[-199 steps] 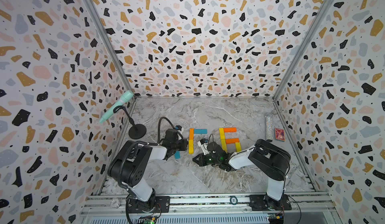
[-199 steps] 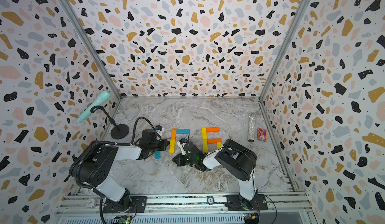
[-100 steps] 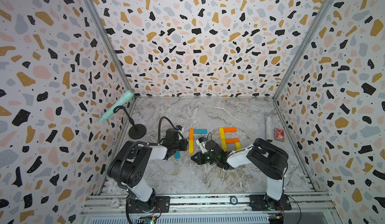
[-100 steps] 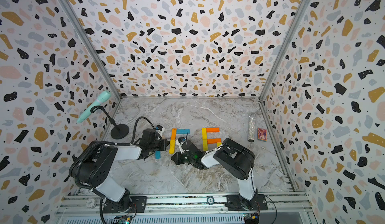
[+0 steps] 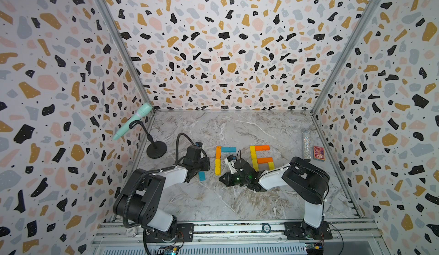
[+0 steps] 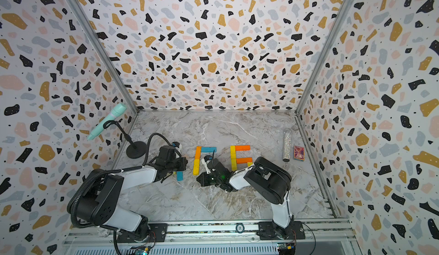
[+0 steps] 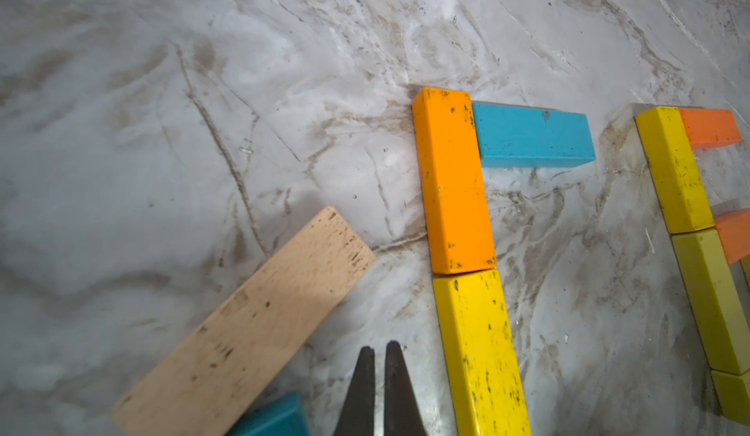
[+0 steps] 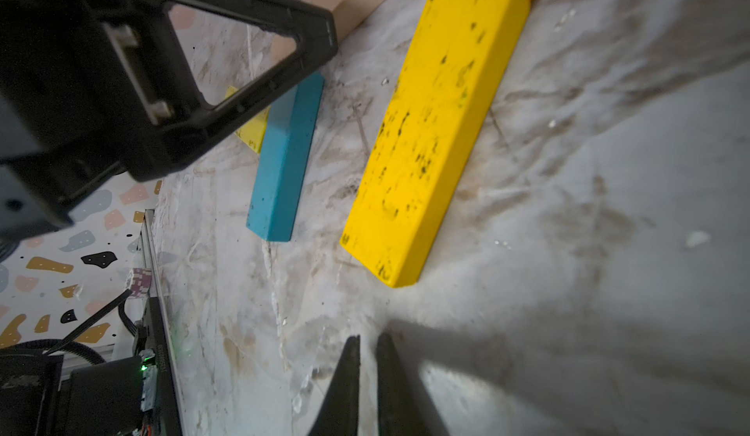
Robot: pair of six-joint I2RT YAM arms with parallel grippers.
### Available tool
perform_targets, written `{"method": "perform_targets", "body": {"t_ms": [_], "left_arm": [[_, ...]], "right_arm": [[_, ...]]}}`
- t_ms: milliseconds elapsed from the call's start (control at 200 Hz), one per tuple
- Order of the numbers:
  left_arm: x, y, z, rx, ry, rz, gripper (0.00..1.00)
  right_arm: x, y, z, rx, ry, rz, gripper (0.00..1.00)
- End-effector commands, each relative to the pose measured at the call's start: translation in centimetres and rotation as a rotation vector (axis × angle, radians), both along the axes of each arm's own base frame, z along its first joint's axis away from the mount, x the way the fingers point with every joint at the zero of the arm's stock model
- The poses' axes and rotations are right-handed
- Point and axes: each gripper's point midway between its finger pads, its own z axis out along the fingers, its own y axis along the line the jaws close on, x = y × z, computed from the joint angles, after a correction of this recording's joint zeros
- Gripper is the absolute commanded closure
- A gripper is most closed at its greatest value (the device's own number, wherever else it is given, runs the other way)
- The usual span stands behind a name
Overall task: Assemble the number 6 with building blocks
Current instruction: Assemble the building block at the center of the board.
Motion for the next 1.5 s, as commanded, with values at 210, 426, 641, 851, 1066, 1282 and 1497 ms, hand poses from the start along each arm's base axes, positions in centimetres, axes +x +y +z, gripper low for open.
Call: {"method": "perform_targets", "body": {"t_ms": [210,426,641,851,1066,1282,1497], "left_arm": [[0.3,0.7,1.1,0.005,-0.025,0.032,1.0],[0.2,0.7,1.3,0.006,-0.03,0.034,1.0],[0.4,1.2,1.8,0.024,-0.043,0.048,1.0],[0.5,1.6,2.0,0.034,-0.045,0.063,1.0],[0.5,2.0,2.3,0.034,-0.05,0.081,1.0],[0.9,2.7,3.4,0.028,-0.071,0.123,1.0],[2.3,3.6,9.4,0.004,-0.173,0.194,0.76]], "right_arm": [[2.1,-1.1,0.3,-0.066,-0.015,-0.045,0.87],[2.7,-1.2,0.3,-0.078,-0.022,-0.058,0.88],[3.0,-0.8,0.3,-0.077,-0.027,-0.047,0.87],[3.0,-0.4,0.1,-0.08,-0.024,-0.035,0.87],[3.0,-0.2,-0.2,-0.087,-0.015,-0.031,0.88],[3.3,-0.9,0.3,-0.118,-0.03,-0.054,0.86],[4.2,-0.6,5.4,-0.204,-0.192,-0.055,0.79]]}}
